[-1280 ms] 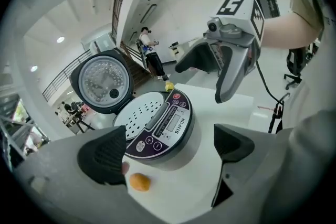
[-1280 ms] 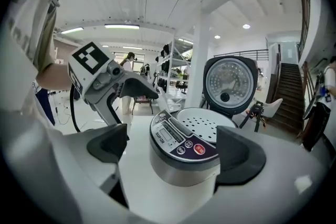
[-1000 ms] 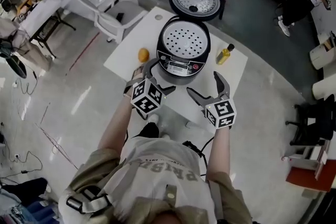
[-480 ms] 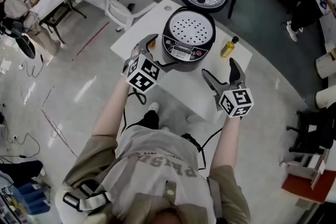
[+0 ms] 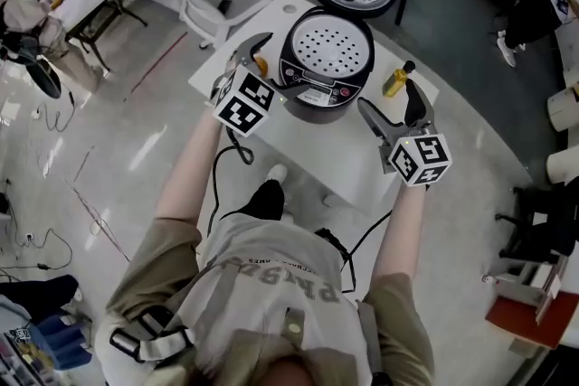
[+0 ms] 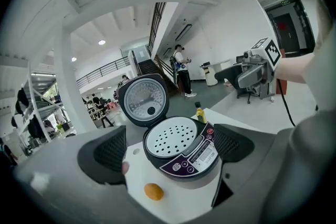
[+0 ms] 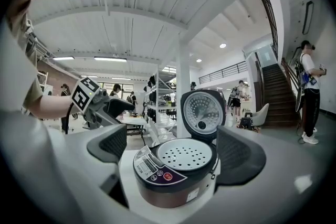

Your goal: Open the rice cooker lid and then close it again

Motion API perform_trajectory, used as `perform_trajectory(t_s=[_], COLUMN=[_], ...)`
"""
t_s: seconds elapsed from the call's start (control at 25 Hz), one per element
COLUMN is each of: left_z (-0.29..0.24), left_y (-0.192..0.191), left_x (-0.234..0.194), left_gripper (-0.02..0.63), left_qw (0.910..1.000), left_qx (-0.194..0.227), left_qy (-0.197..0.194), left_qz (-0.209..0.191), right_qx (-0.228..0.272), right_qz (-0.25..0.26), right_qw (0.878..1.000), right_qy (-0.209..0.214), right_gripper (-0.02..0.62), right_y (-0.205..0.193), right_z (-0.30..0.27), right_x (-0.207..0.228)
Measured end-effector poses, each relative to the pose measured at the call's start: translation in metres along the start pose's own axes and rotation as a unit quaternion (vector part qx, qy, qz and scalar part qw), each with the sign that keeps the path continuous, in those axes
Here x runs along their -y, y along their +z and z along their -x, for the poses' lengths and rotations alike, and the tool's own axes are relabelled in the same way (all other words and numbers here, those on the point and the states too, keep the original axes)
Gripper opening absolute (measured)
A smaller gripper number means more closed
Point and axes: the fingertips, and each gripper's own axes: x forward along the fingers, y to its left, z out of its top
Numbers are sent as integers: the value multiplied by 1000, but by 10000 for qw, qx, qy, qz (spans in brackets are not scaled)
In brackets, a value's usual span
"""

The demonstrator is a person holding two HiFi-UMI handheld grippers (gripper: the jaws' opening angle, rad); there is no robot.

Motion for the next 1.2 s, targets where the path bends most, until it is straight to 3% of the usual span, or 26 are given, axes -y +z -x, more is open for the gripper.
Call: perform_trajectory(t_s=[1.2], left_z=[-170], left_y=[6], left_x=[-145], left_gripper=[534], left_qw=[9982], left_qx=[-112], left_qy=[-473], left_qz=[-364], right_qx=[-393], right_qz=[274], right_qw=[9983], right_qy=[-325], right_gripper=[505], right_y=[23], right_z=[-153], right_x=[133])
